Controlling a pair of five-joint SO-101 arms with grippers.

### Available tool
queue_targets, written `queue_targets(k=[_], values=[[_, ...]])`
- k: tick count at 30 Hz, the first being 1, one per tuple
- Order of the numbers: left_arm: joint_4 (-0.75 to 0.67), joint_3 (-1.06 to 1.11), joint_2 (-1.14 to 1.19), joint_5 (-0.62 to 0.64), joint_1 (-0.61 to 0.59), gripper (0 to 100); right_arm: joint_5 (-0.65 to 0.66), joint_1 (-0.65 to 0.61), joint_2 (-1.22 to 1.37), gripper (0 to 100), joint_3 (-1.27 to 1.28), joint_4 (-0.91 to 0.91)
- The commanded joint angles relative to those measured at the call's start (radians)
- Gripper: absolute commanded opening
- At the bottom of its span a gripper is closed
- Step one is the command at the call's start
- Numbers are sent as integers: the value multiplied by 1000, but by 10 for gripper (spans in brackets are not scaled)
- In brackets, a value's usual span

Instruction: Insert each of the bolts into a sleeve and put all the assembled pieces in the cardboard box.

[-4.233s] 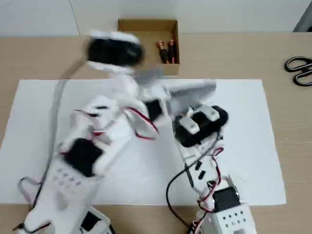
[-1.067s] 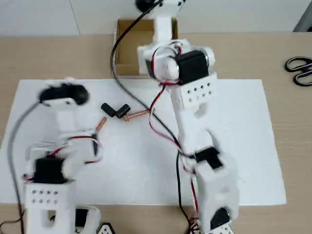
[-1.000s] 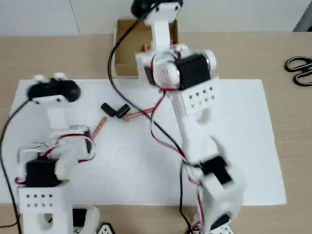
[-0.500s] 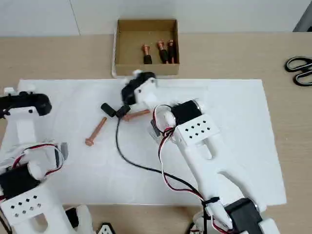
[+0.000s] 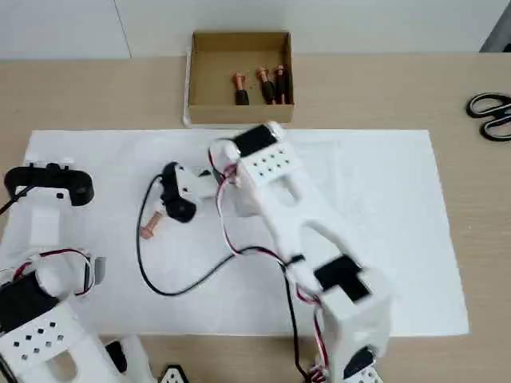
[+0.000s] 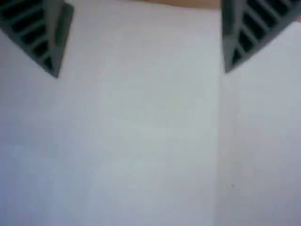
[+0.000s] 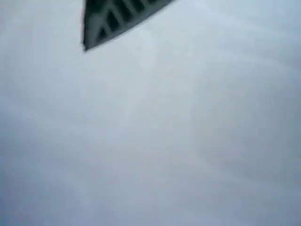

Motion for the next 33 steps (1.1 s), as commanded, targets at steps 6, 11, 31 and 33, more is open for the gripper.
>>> queue_targets(k=[6,11,31,33], values=[[2,-5,-15,12,-32,217,21,-4,298,329,-390,65],[-48,-5,-15,18,-218,217,32,-27,401,328,-393,54],[-31,1,-15,40,-269,217,23,-33,472,102,-393,-28],[-32,1,-15,41,-269,217,-17,-33,469,118,-393,-31]])
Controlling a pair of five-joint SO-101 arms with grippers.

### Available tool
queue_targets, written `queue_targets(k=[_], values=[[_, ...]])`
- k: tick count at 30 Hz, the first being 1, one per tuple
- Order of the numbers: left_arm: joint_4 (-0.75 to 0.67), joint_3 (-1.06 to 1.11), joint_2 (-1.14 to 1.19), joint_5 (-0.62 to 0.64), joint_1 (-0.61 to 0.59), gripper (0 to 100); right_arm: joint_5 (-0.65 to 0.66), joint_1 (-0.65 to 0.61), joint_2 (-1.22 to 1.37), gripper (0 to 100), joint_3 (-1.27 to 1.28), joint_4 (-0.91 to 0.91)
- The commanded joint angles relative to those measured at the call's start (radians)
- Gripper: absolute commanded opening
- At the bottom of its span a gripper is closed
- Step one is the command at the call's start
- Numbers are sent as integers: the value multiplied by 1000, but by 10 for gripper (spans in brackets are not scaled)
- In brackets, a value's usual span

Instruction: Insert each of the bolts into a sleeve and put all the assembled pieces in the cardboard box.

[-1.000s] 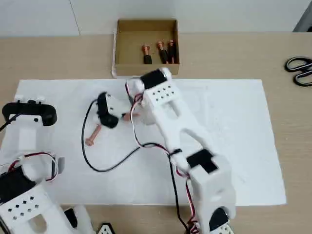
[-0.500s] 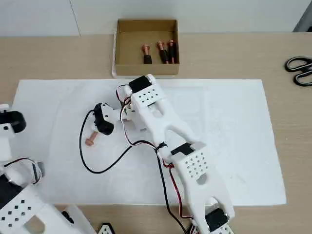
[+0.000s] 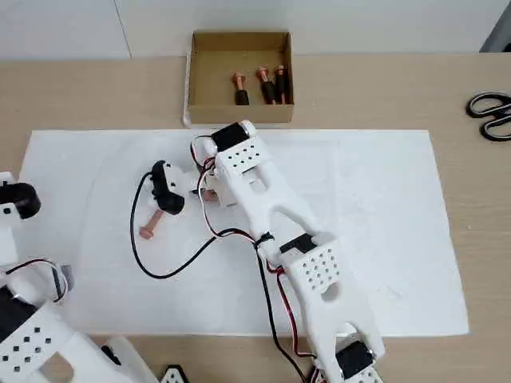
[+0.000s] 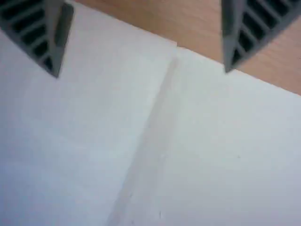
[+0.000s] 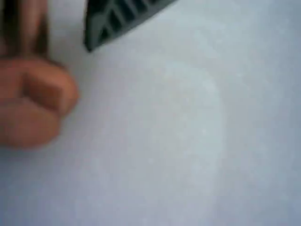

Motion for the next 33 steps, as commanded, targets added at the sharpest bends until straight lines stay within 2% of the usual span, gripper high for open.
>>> queue_targets(k=[1,7,12,16,19,23,29,33], values=[[-2,-4,-15,9,0,217,-51,-10,-2,125,-3,2],[-2,-4,-15,9,0,217,-60,-13,-7,158,-3,1],[-2,-2,-11,8,2,217,-89,-10,-25,326,-5,7],[-32,58,-9,8,35,218,-196,-27,-231,409,-26,136],[-52,136,-12,8,80,218,-256,-22,-398,412,-54,153],[-91,165,-14,8,92,218,-209,-7,-401,412,-52,143],[-101,171,-12,9,92,218,-295,-7,-392,412,-52,67],[-97,171,-14,9,87,218,-219,-45,-367,412,-52,65]])
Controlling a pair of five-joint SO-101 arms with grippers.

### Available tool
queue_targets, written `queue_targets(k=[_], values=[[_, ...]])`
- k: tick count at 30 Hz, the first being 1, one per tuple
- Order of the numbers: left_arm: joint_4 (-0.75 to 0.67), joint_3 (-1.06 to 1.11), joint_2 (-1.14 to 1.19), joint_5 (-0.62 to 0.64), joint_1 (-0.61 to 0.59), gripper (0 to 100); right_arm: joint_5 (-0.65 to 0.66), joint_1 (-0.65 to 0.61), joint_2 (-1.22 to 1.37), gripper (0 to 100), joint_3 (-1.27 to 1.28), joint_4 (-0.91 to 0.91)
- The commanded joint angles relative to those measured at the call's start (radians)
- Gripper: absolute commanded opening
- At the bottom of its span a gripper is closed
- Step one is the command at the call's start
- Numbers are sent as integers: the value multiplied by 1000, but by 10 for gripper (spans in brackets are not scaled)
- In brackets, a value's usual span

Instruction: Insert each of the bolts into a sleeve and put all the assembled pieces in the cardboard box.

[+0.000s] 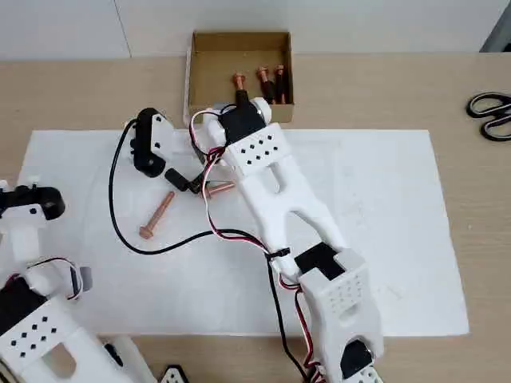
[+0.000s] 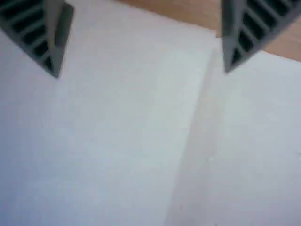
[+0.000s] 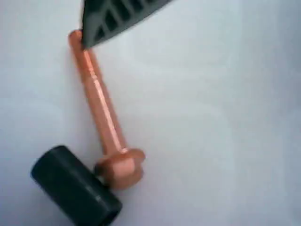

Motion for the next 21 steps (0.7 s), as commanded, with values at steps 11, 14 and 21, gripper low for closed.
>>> queue_targets(k=[11,14,21], values=[[32,-5,-15,-52,-345,218,480,-73,125,412,-51,-10],[32,-4,-15,-57,-388,218,506,-73,170,412,-115,-4],[23,-10,-15,-52,-388,218,161,-16,229,412,-315,-10]])
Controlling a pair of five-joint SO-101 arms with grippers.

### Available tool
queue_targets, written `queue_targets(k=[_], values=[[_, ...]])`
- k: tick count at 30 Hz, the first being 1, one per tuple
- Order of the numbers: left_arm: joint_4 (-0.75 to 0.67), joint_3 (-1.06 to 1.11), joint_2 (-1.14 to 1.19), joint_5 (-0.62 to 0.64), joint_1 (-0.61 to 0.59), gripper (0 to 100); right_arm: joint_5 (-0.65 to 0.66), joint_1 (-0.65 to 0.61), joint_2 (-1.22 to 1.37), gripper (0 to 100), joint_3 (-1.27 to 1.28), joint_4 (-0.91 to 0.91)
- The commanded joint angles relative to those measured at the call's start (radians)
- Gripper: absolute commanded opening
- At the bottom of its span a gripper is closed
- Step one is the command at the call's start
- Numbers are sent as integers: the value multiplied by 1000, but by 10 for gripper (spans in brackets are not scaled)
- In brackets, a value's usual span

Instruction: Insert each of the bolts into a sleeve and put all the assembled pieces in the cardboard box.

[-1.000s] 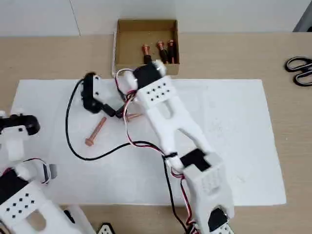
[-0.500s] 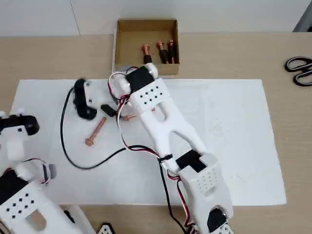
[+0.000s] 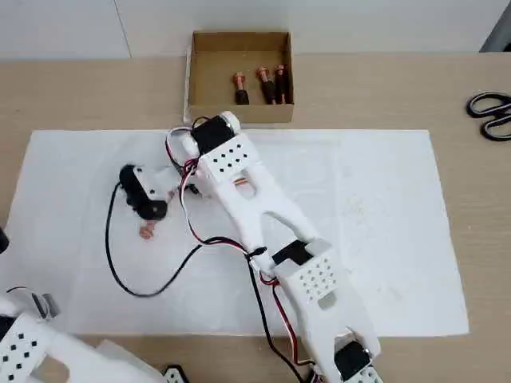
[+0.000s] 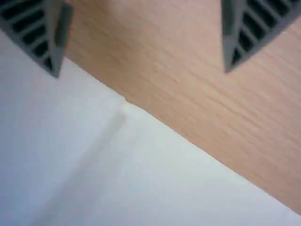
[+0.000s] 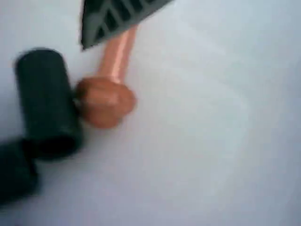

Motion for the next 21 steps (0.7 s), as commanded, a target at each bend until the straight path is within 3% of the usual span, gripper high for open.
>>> queue_targets(k=[1,6,9,12,13,18,21], values=[[-8,-15,-14,2,2,218,-313,56,-7,412,-143,-8],[-57,-68,-12,29,163,218,-970,188,-10,412,-333,27],[-91,-162,-5,43,334,218,-1238,274,-8,412,-488,156],[-195,-260,31,35,628,218,-1297,363,-16,412,-500,162],[-232,-303,80,92,692,219,-1298,378,-30,412,-499,162],[-192,-610,595,571,824,218,-1298,404,-180,412,-407,163],[14,-855,873,910,858,218,-1298,404,-265,412,-295,159]])
